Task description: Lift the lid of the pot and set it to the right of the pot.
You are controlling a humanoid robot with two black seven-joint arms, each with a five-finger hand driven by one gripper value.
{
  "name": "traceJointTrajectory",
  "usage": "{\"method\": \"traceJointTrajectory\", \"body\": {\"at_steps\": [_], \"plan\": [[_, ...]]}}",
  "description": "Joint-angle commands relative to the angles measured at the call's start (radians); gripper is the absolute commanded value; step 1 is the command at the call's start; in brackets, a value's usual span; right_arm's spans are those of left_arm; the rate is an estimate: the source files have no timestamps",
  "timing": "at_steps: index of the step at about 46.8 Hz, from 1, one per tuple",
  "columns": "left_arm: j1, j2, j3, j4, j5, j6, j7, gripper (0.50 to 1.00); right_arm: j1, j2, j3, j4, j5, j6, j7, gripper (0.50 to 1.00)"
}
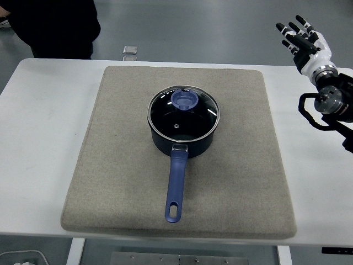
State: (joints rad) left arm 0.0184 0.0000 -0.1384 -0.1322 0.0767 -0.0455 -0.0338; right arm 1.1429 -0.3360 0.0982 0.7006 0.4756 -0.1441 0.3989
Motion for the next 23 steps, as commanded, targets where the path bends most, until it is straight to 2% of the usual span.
{"method": "traceJointTrajectory", "body": {"at_steps": [1, 23], "plan": [[0.000, 0.000, -0.001, 0.000, 0.000, 0.001, 0.000, 1.000, 0.000, 0.000, 0.000, 0.000, 0.002, 0.000, 0.000, 0.917], [0.002, 0.000, 0.000, 0.000, 0.000, 0.001, 0.000, 1.000, -0.002, 0.000, 0.000, -0.001, 0.000, 0.000, 0.001, 0.917]]}}
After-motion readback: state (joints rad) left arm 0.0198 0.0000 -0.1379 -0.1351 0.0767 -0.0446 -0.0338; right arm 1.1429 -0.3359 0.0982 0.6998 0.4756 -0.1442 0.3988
